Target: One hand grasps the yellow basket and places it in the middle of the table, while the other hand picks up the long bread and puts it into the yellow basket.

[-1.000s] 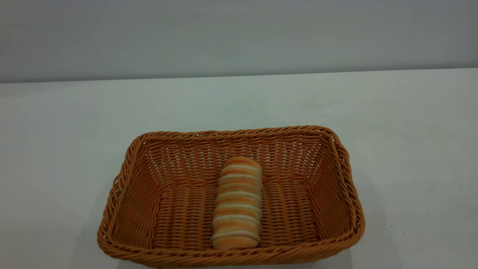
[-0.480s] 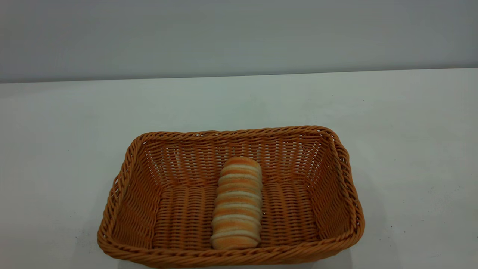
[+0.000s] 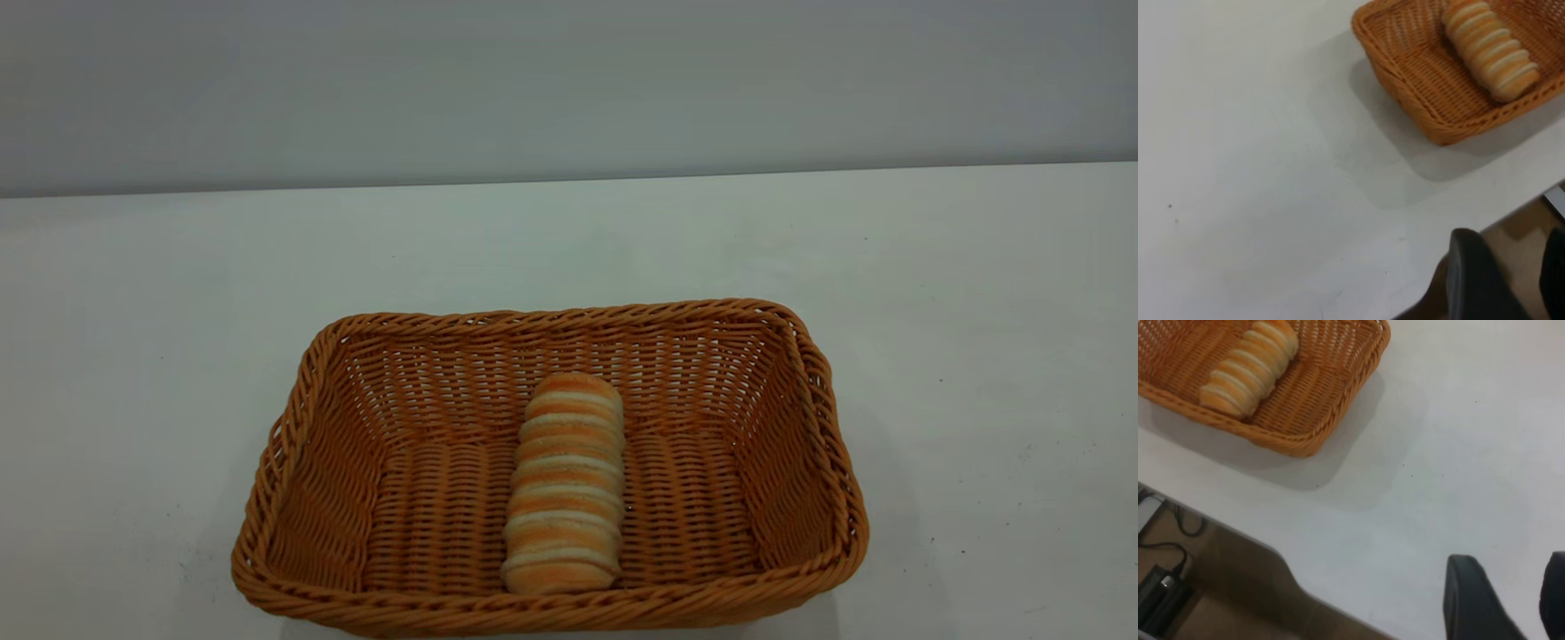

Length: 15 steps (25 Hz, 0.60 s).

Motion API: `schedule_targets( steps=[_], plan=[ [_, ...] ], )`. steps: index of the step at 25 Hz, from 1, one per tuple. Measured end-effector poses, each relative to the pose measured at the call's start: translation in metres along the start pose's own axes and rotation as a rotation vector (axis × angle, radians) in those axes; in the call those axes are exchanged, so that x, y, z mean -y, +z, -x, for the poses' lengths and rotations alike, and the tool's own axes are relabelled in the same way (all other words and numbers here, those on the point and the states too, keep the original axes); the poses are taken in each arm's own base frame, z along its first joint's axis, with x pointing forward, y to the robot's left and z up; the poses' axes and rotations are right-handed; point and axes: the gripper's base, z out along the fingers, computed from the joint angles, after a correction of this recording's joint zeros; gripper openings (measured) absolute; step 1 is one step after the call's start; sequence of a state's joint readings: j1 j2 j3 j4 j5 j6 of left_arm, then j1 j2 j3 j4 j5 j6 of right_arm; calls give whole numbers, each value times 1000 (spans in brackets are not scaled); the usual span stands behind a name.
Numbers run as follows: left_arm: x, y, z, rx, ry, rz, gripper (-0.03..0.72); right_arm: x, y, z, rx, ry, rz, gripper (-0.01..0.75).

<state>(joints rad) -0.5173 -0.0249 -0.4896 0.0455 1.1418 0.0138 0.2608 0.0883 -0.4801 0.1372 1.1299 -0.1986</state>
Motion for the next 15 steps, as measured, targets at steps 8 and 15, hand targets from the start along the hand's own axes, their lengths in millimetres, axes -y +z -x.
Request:
schedule_targets(
  steps=[8, 15],
  plan=[
    [0, 0, 0, -1, -14, 0, 301, 0, 0, 0, 0, 0, 0, 238],
    [1, 0, 0, -3, -32, 23, 301, 0, 0, 0, -1, 19, -22, 238]
  ],
)
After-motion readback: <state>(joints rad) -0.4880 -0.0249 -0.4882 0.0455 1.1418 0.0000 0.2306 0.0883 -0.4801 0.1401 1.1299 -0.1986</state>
